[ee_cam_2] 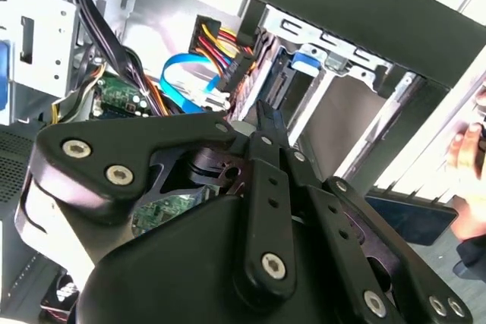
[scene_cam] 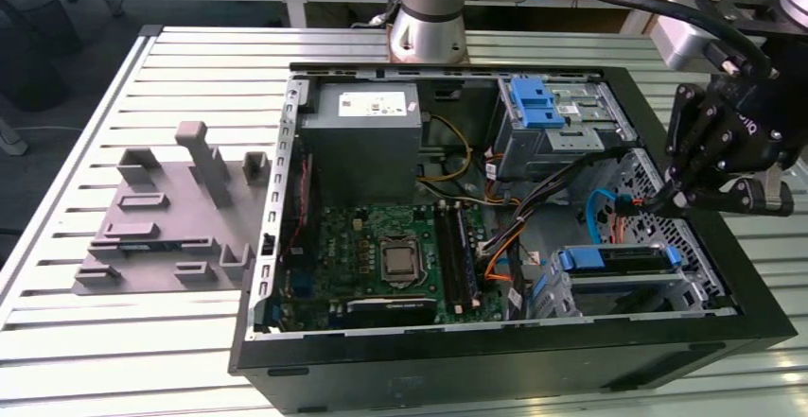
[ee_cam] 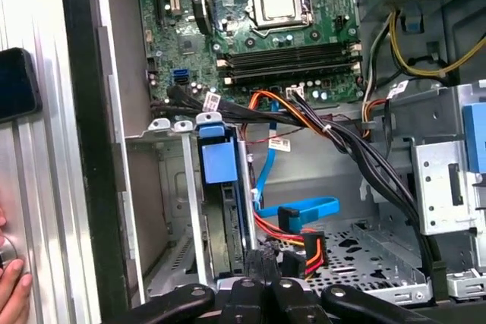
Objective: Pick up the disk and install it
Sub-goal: 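Insert the first disk wire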
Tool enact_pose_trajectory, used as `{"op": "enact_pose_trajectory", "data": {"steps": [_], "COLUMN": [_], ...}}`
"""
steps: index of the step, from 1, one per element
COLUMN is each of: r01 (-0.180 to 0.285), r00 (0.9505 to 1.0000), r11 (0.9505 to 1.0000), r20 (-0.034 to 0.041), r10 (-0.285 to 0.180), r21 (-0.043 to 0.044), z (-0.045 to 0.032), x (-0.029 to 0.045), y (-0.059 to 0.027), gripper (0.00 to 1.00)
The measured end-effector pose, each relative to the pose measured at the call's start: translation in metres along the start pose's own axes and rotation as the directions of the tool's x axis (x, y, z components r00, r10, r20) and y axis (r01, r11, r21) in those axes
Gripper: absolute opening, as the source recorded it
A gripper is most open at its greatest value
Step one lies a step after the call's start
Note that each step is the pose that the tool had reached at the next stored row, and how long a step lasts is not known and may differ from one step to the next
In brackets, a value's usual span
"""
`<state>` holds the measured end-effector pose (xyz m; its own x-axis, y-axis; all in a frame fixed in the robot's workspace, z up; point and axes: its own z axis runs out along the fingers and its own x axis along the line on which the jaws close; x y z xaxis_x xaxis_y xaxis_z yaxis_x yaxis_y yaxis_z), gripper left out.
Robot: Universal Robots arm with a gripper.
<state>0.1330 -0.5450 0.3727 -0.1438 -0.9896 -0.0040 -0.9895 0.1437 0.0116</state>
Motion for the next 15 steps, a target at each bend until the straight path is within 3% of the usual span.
{"op": "enact_pose_trajectory", "data": {"steps": [5, 6, 15], "r01": [-0.006, -0.008, -0.038], "r00": [1.0, 1.0, 0.9993], "r11": [1.0, 0.9999, 0.9993], "r20": [0.0001, 0.0002, 0.0002], "r10": [0.006, 0.008, 0.038], "r21": [-0.0063, -0.0069, -0.0077], "z": [0.004, 0.0047, 0.0071], "x": [-0.0059, -0.007, -0.0172], "y": [-0.004, -0.0047, -0.0047], "gripper": [0.17, 0.24, 0.24]}}
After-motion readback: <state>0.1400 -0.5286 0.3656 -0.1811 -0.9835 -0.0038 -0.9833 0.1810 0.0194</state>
